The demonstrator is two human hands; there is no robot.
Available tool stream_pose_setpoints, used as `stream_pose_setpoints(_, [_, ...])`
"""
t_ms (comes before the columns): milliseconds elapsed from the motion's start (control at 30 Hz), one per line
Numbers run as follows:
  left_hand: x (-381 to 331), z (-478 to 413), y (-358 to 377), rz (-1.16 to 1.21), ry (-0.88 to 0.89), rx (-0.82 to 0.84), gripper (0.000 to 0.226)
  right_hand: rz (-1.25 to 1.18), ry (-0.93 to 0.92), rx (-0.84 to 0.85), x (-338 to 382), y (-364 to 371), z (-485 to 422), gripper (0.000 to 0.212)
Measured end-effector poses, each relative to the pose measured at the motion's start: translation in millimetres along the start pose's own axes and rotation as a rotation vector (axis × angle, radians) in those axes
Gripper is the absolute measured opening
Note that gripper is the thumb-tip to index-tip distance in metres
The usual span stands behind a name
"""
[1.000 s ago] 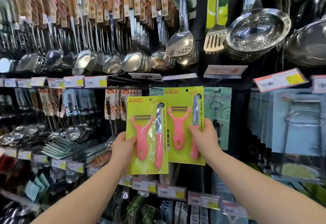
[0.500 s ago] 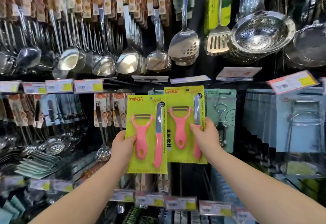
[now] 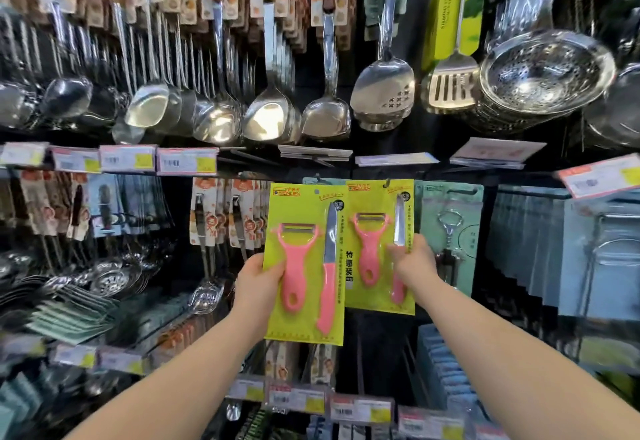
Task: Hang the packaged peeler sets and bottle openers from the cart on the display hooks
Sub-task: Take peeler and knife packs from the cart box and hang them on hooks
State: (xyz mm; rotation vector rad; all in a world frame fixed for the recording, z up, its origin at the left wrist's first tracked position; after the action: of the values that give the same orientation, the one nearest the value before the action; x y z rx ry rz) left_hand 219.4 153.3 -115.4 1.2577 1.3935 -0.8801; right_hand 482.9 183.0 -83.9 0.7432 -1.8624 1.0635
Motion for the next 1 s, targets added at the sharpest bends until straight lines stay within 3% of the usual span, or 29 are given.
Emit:
stream_pose_setpoints(133, [0, 2, 7, -0.002, 0.013, 0.031, 0.012, 0.103, -0.007, 0.063, -2, -4, -5, 0.060])
stream_pose_setpoints(200, [0, 4, 12, 0.000, 0.018, 0.048, 0.014, 0.128, -0.053, 0.009, -1, -10, 3, 0.062])
stream_pose_setpoints(267, [0, 6, 20, -0.004, 0.029, 0.063, 0.014, 0.102, -0.166, -0.046, 6, -16, 17, 0.052])
stream_pose_setpoints(367, [-2, 10, 36, -0.004, 0.059, 0.090, 0.013, -0.042, -0.246, 0.101, 15, -11, 44, 0.036])
stream_pose_setpoints(467, [-6, 14, 53, -0.016, 0.115, 0.111, 0.007, -0.083, -0.272, 0.206, 19, -8, 62, 0.036])
stream_pose_setpoints(600, [-9, 19, 75, -0.003, 0.142, 0.140, 0.007, -0.053, -0.289, 0.126, 13, -16, 63, 0.051])
stream_pose_setpoints(700, [-13, 21, 86, -0.020, 0.166, 0.151, 0.006, -0.034, -0.304, 0.044, 13, -25, 62, 0.030])
stream_pose_setpoints(767, [-15, 21, 92, -0.029, 0.169, 0.161, 0.007, -0.091, -0.308, 0.033, 13, -29, 60, 0.028])
stream_pose_setpoints(867, [-14, 20, 99, -0.012, 0.131, 0.183, 0.009, -0.063, -0.297, 0.021, 12, -31, 55, 0.044])
stream_pose_setpoints(1000, [-12, 18, 101, -0.014, 0.113, 0.200, 0.010, -0.047, -0.290, 0.031, 8, -29, 48, 0.047])
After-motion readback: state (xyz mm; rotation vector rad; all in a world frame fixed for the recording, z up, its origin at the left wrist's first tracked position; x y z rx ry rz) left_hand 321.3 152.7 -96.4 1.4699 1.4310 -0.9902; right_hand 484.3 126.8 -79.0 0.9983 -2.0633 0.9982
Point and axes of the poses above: each hand's wrist, its own z-axis away from the middle knuckle, its own y-axis out of the palm, x = y × z, the point moved 5 cm from there along -z, towards the middle knuckle, and after that the axes turned 2 degrees about x, right-handed, at the moved point
